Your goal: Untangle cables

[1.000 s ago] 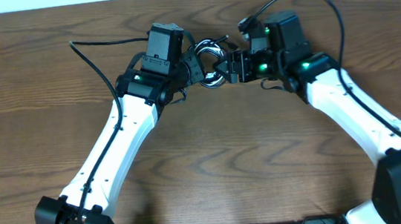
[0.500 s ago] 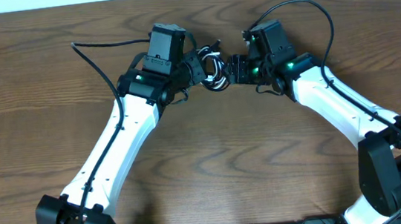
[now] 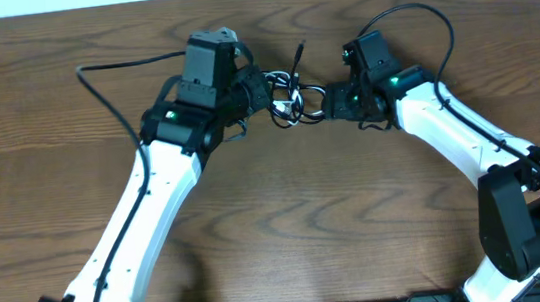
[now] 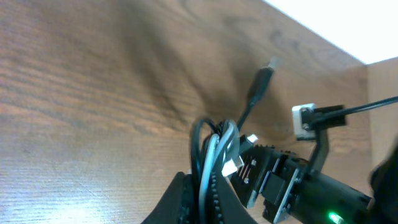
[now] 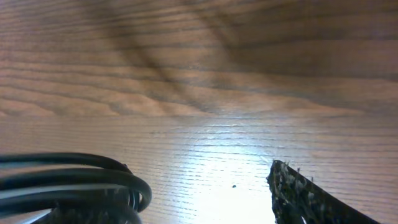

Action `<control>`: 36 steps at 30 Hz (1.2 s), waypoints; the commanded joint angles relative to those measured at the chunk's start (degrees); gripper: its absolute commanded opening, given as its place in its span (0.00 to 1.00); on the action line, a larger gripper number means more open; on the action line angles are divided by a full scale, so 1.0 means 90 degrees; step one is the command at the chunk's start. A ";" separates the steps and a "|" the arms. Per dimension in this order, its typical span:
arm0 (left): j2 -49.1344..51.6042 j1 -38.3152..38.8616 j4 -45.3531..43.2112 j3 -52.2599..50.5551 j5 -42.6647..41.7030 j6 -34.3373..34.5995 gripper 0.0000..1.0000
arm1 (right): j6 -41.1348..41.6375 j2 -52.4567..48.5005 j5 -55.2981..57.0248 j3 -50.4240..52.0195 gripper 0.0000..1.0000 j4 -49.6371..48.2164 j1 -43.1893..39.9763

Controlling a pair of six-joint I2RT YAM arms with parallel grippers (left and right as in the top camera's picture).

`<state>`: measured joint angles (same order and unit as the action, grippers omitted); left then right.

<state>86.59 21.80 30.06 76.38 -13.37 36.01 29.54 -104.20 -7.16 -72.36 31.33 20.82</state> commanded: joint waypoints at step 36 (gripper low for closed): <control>0.1909 0.1421 -0.1719 0.0097 -0.0034 -0.2106 0.34 | -0.1358 -0.0124 -0.1950 -0.0092 0.65 0.0512 -0.3121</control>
<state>99.88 31.53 18.96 76.53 -11.70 26.33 18.35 -105.30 -21.19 -72.05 35.38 -4.12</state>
